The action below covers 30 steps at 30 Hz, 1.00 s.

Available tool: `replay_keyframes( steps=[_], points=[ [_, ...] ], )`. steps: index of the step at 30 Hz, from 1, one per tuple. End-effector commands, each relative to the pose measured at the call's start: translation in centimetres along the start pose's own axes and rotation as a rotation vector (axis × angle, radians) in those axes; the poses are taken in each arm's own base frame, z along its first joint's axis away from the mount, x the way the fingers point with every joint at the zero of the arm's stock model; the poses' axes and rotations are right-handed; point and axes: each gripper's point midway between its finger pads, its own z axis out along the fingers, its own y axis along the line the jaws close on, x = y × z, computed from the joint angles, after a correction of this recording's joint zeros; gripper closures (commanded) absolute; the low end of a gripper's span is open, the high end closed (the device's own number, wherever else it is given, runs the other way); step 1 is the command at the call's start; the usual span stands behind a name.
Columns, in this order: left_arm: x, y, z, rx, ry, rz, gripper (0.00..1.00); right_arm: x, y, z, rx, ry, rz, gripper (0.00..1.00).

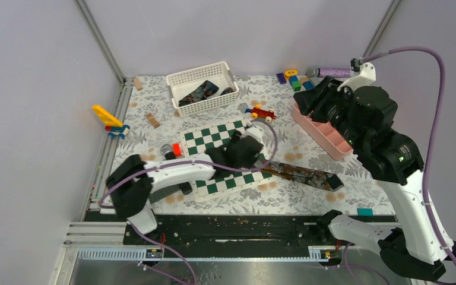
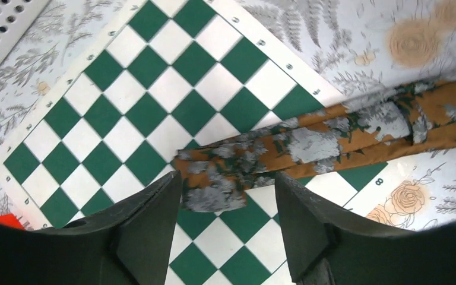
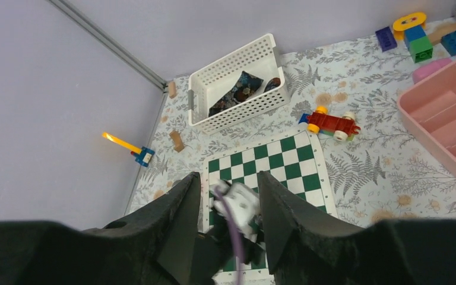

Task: Roll the ties
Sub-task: Roll the tie at the center of the board.

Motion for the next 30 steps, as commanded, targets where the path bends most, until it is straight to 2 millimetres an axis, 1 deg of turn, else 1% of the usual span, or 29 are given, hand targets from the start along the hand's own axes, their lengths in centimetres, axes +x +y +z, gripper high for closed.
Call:
replay_keyframes(
  steps=[1, 2, 5, 6, 7, 10, 12, 14, 15, 17, 18, 19, 21, 24, 28, 30],
  points=[
    [-4.3, 2.9, -3.0, 0.136, -0.151, -0.273, 0.39, 1.7, -1.7, 0.8, 0.082, 0.076, -0.015, 0.51],
    [-4.4, 3.8, -3.3, 0.142, -0.161, -0.311, 0.39, 2.4, -1.9, 1.1, 0.086, 0.095, -0.006, 0.51],
    [-3.6, 6.4, -3.9, 0.136, -0.165, -0.4, 0.39, 4.0, -2.2, 1.8, 0.093, 0.136, 0.021, 0.52],
    [-3.2, 7.0, -4.0, 0.143, -0.164, -0.432, 0.39, 4.7, -2.3, 2.2, 0.09, 0.154, 0.028, 0.52],
    [-2.3, 7.8, -3.8, 0.143, -0.154, -0.467, 0.39, 5.6, -2.3, 2.6, 0.085, 0.177, 0.036, 0.53],
    [-0.8, 9.9, -3.0, 0.178, -0.139, -0.593, 0.39, 9.0, -2.4, 4.6, 0.075, 0.266, 0.075, 0.57],
    [-0.9, 10.8, -2.6, 0.221, -0.16, -0.662, 0.39, 11.9, -2.4, 6.3, 0.06, 0.332, 0.114, 0.58],
    [-0.9, 11.1, -2.4, 0.237, -0.181, -0.692, 0.39, 15.2, -2.3, 7.9, 0.042, 0.417, 0.152, 0.59],
    [-1.0, 10.9, -2.4, 0.26, -0.187, -0.702, 0.39, 17.0, -2.2, 8.6, 0.031, 0.461, 0.166, 0.61],
    [-0.9, 10.4, -2.3, 0.292, -0.197, -0.719, 0.39, 20.8, -2.5, 9.8, 0.027, 0.542, 0.181, 0.67],
    [-0.8, 10.3, -2.2, 0.299, -0.201, -0.728, 0.4, 22.1, -2.3, 10.4, 0.021, 0.563, 0.186, 0.71],
    [-0.8, 10.2, -2.1, 0.309, -0.208, -0.736, 0.4, 24.0, -2.3, 10.8, 0.015, 0.605, 0.195, 0.74],
    [-0.9, 10.0, -2.2, 0.333, -0.236, -0.752, 0.41, 27.1, -1.8, 11.7, -0.008, 0.661, 0.223, 0.79],
    [-0.5, 9.8, -2.1, 0.342, -0.249, -0.765, 0.41, 31.5, -1.1, 12.9, -0.033, 0.759, 0.256, 0.83],
    [0.7, 9.7, -1.2, 0.324, -0.215, -0.765, 0.42, 35.6, -0.9, 14.6, -0.039, 0.828, 0.283, 0.84],
    [1.1, 9.5, -0.9, 0.331, -0.202, -0.766, 0.42, 36.4, -1.1, 15.1, -0.032, 0.831, 0.284, 0.84]
  ],
)
